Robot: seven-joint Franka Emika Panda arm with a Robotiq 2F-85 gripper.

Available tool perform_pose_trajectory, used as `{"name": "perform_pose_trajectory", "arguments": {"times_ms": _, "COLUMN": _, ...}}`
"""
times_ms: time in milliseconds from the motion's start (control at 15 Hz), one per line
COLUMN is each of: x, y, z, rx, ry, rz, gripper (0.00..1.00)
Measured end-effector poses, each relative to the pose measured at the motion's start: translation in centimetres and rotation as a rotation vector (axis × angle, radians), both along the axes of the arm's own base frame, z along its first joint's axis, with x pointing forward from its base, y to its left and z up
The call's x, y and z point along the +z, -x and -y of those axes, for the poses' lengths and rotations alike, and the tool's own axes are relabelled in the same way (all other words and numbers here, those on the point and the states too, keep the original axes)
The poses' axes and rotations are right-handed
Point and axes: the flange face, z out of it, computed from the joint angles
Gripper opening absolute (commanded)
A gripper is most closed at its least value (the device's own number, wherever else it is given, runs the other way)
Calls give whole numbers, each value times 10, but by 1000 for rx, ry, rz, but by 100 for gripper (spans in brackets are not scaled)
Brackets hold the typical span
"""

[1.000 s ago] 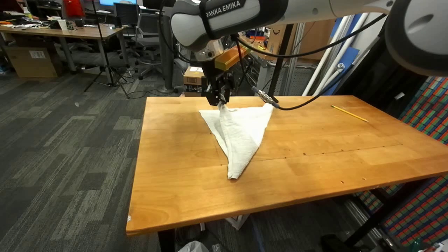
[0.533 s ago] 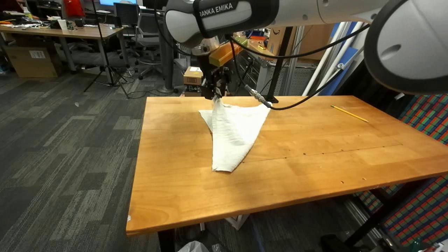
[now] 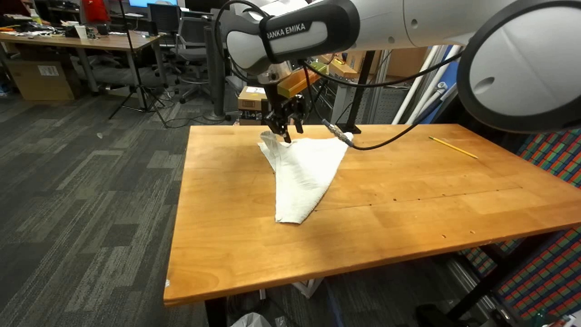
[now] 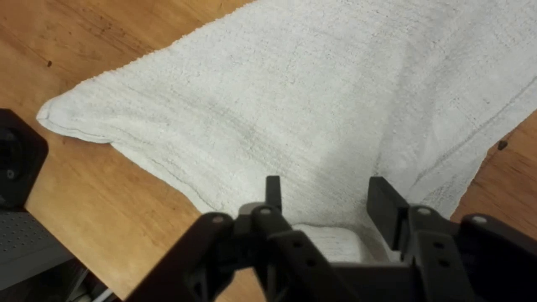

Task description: Fold the cloth

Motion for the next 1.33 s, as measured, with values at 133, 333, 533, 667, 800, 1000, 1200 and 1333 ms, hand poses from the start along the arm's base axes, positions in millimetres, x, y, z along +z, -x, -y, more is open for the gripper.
{"name": "perform_pose_trajectory", "arguments": {"times_ms": 133, "x": 0, "y": -5, "z": 11, "rx": -22, "ry": -1, "rz": 2, "gripper": 99}}
{"name": "perform_pose_trajectory", "arguments": {"times_ms": 333, "x": 4, "y": -11, "z": 36, "rx": -67, "ry": 2, "rz": 4, "gripper": 100}}
{"name": "perform_pose_trajectory", "arguments": {"times_ms": 533, "x": 10, "y": -16, "z": 77, "rx": -129, "ry": -3, "rz": 10, "gripper": 100}}
{"name": "perform_pose_trajectory", "arguments": {"times_ms": 667, "x": 12, "y": -19, "z": 113, "rx": -175, "ry": -20, "rz": 13, "gripper": 100}}
{"name": "perform_pose_trajectory", "arguments": {"times_ms": 800, "x": 12, "y": -20, "z": 153, "rx": -224, "ry": -51, "rz": 18, "gripper": 100}}
{"name": "perform_pose_trajectory", "arguments": {"times_ms": 1000, "x": 9, "y": -16, "z": 212, "rx": -295, "ry": -120, "rz": 33, "gripper": 100}}
{"name": "perform_pose_trajectory", "arguments": {"times_ms": 1200, "x": 3, "y": -5, "z": 262, "rx": -362, "ry": -197, "rz": 58, "gripper": 100}}
{"name": "perform_pose_trajectory", "arguments": {"times_ms": 1333, "x": 3, "y": 4, "z": 284, "rx": -408, "ry": -224, "rz": 82, "gripper": 100}}
